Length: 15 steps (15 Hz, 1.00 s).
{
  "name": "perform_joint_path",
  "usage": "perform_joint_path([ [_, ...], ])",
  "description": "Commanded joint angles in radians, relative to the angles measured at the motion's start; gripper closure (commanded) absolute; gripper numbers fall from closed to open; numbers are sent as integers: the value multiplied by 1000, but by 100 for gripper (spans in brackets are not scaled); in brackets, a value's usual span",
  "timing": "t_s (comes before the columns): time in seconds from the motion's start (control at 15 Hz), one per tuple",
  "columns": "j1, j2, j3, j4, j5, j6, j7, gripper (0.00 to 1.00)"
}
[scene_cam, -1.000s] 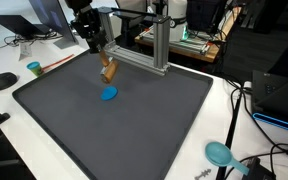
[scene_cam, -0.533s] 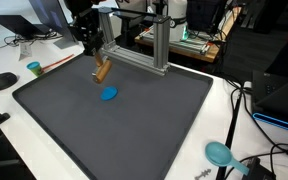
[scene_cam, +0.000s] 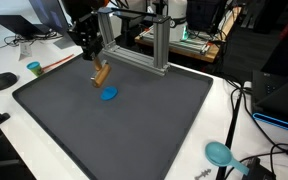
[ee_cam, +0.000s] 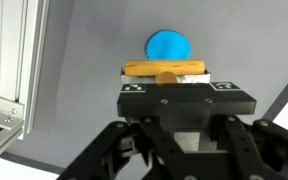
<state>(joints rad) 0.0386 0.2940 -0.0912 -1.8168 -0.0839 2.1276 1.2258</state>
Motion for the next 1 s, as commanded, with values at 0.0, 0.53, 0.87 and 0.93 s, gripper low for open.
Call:
perform_joint_path([
  [0.0, 10, 24, 6, 28, 7, 26, 23, 78],
  [0.53, 18, 102, 12, 81, 25, 22, 25, 78],
  [0.87, 17, 149, 15, 96, 59, 38, 24, 78],
  [0.93, 15, 154, 16, 94, 67, 41, 20, 78],
])
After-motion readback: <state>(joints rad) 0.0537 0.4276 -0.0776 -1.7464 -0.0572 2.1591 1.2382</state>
